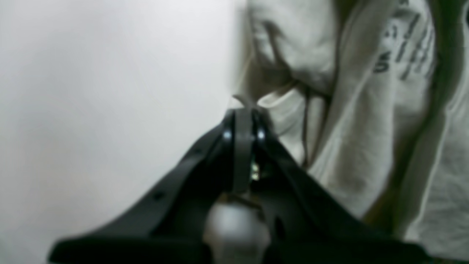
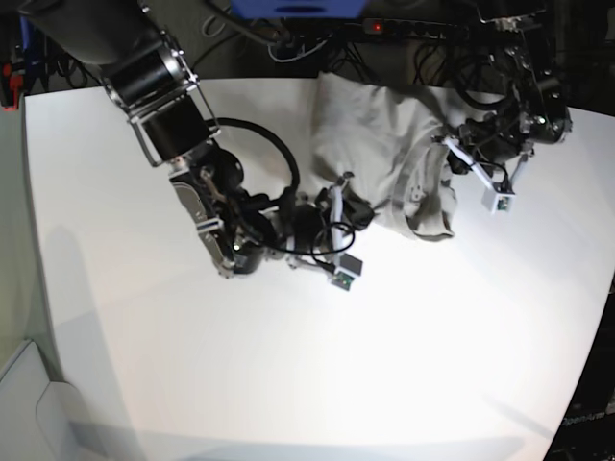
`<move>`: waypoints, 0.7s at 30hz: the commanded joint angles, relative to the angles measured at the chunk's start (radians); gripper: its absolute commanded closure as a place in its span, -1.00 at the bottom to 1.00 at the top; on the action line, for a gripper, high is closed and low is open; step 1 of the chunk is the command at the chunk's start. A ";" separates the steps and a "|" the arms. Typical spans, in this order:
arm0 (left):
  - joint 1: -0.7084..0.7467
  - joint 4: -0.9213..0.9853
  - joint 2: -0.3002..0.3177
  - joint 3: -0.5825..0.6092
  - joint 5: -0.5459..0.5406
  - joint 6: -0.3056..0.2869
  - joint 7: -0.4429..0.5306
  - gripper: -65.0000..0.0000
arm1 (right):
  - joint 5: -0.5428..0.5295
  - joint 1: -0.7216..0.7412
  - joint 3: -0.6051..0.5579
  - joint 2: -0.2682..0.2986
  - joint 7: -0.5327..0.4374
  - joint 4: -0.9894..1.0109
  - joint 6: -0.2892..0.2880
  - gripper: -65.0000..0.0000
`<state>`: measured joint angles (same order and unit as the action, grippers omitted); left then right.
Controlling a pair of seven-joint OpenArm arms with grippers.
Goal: Layout the t-shirt on the table in an organized manner, then fold the t-shirt properly
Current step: 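Tuck the loose shirt edge under with the right gripper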
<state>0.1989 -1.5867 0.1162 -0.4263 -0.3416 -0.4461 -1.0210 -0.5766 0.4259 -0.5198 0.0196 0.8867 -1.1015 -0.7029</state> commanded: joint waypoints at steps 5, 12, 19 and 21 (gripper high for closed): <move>0.021 0.004 0.000 0.002 0.029 -0.006 -0.060 0.99 | -0.016 0.024 0.065 0.009 -0.016 -0.016 0.005 1.00; 0.027 0.006 0.000 0.005 0.029 -0.006 -0.042 0.99 | -0.016 0.021 0.074 0.030 0.005 -0.072 0.005 1.00; 0.020 0.087 0.000 0.002 0.029 -0.006 -0.034 0.99 | -0.016 0.021 0.115 0.030 0.029 -0.088 0.005 1.00; 0.027 0.088 0.000 0.007 0.029 -0.006 0.000 0.99 | -0.016 0.021 0.125 0.032 0.027 -0.088 0.005 1.00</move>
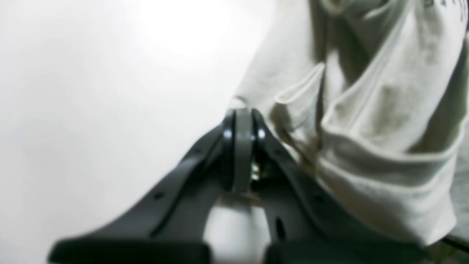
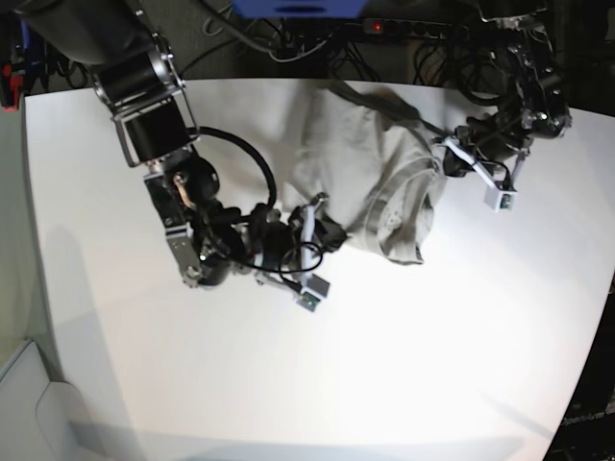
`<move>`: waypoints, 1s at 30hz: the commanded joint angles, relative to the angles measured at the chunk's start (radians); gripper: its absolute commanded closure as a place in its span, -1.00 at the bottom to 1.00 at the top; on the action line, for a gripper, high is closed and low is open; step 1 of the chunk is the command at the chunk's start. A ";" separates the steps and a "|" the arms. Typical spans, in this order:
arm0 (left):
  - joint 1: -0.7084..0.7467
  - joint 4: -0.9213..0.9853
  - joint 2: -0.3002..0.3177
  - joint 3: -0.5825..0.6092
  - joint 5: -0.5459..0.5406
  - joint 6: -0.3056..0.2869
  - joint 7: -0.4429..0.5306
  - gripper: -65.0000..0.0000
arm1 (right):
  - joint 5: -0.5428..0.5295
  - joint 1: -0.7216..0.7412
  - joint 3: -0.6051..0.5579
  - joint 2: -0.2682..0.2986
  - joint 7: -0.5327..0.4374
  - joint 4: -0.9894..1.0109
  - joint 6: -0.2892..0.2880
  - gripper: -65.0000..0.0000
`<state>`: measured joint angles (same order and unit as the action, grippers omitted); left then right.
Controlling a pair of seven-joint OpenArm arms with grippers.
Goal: Layout the t-shirt on the table in an organized manner, then fold the t-shirt properly
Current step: 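Tuck the loose shirt edge under with the right gripper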
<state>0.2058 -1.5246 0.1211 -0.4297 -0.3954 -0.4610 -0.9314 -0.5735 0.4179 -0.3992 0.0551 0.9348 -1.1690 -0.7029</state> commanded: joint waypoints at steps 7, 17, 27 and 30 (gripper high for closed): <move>0.022 0.032 -0.005 0.009 0.083 0.009 -0.076 0.99 | -0.018 0.029 0.004 0.016 -0.027 -0.018 0.005 1.00; 0.022 0.032 -0.005 0.012 0.083 0.009 -0.073 0.99 | -0.016 0.026 0.026 0.032 -0.023 -0.016 0.005 0.99; 0.022 0.026 -0.005 0.007 0.082 0.008 -0.077 0.99 | -0.023 0.025 0.030 0.015 0.016 -0.025 0.005 0.49; 0.022 0.022 -0.005 0.004 0.077 0.008 -0.077 0.99 | -0.023 0.002 0.032 0.005 0.042 -0.111 0.005 0.33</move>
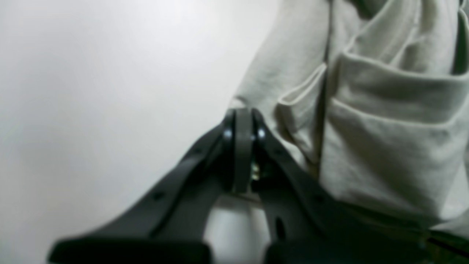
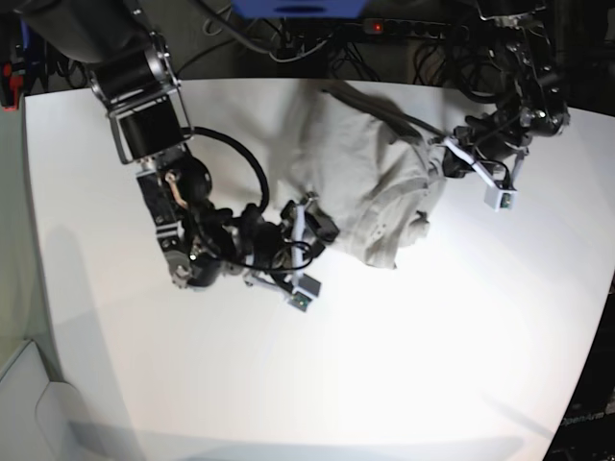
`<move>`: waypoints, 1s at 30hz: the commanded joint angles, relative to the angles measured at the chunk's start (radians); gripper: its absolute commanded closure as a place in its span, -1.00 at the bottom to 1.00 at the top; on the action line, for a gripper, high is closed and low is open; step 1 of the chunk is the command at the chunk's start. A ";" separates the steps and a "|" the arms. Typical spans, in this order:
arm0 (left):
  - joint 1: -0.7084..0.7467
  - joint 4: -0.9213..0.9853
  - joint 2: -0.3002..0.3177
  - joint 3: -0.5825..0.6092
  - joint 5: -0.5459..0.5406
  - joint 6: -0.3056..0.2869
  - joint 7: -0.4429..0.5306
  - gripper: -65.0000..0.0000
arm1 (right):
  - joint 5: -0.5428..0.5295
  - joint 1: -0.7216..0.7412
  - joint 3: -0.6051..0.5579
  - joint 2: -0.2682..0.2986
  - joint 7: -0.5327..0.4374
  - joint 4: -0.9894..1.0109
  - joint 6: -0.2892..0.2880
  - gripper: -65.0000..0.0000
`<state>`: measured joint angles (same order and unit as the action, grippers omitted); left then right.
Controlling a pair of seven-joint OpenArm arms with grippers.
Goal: Layout the t-shirt on the table in an organized manner, then fold the t-shirt properly
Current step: 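Tuck the loose shirt edge under with the right gripper, then grasp the shirt sides with both grippers and press them inward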
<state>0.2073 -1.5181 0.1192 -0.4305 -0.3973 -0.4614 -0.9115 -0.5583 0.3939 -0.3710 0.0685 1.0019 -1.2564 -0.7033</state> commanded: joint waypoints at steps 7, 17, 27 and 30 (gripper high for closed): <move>0.051 -0.072 0.038 0.003 -0.111 0.014 -0.099 0.99 | -0.038 -0.080 0.059 0.017 0.036 -0.265 0.005 0.43; 0.088 -0.339 0.032 -0.032 -0.194 0.017 -0.119 0.99 | -0.036 -0.298 0.137 0.017 0.044 -0.355 0.005 0.98; 0.048 -0.371 -0.056 -0.001 -0.194 0.014 -0.172 0.99 | -0.033 -0.428 0.135 0.017 0.035 -0.414 0.005 0.97; 0.030 -0.376 -0.088 0.051 -0.194 0.019 -0.172 0.99 | -0.032 -0.435 0.135 0.017 0.033 -0.414 0.005 0.97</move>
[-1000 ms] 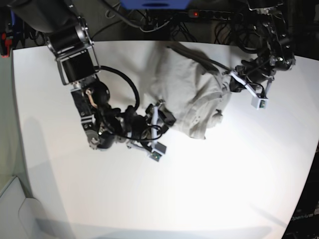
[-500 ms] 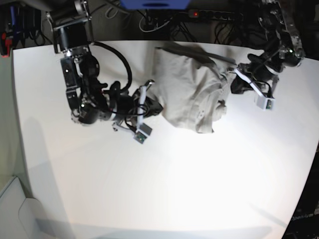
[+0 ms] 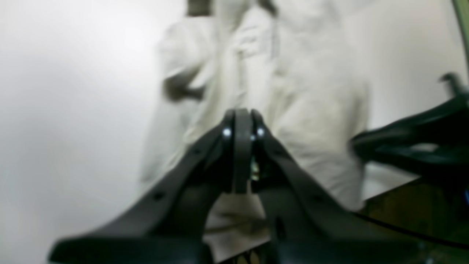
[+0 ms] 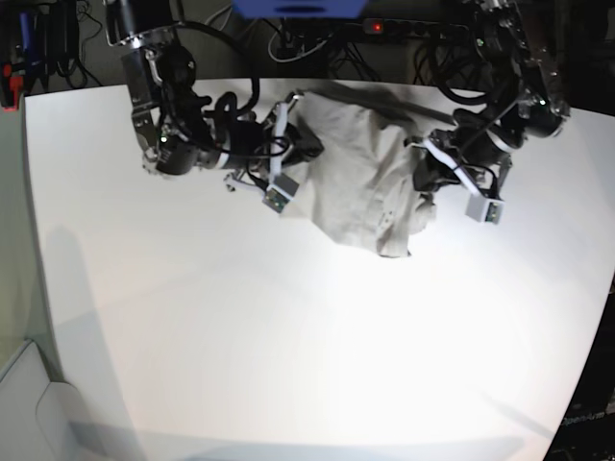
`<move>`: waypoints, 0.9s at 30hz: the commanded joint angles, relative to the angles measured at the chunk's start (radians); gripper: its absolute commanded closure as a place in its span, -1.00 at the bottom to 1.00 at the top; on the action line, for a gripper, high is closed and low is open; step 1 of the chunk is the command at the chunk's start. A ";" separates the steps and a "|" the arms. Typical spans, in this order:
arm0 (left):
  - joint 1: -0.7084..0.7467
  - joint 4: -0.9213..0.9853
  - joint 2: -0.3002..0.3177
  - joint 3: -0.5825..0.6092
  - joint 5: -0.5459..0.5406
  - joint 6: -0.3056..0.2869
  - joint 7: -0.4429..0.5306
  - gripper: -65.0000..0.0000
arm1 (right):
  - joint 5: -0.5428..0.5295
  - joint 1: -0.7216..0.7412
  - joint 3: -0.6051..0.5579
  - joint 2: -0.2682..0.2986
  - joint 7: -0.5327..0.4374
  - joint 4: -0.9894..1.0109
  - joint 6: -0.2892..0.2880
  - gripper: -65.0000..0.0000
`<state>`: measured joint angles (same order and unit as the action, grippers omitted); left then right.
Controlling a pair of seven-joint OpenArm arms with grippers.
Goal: Layout the t-shirt on the table in an organized manner, then fold the t-shirt properly
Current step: 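Grasp the shirt sides with both grippers and press them inward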
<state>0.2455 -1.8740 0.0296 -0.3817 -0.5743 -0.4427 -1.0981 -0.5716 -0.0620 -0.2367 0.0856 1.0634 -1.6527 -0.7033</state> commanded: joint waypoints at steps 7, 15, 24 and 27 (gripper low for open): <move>0.012 -0.020 0.002 0.048 -0.008 0.002 0.014 0.99 | -0.017 0.027 0.000 0.001 -0.028 -0.005 0.005 0.96; 0.061 -0.054 0.040 -0.066 -0.017 0.002 0.016 0.98 | -0.017 0.050 0.000 0.001 -0.065 0.105 0.005 0.96; 0.058 -0.077 0.008 -0.063 -0.099 -0.003 0.013 0.98 | -0.017 0.049 -0.006 0.001 -0.071 0.111 0.005 0.96; 0.042 -0.083 0.006 -0.010 -0.191 0.000 -0.009 0.99 | -0.017 0.052 -0.033 0.010 -0.073 0.108 0.005 0.96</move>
<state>0.2951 -1.9411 0.0322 -0.3893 -0.7506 -0.4412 -1.1179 -0.5732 -0.0254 -0.2722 0.0933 1.0035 -1.5269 -0.7029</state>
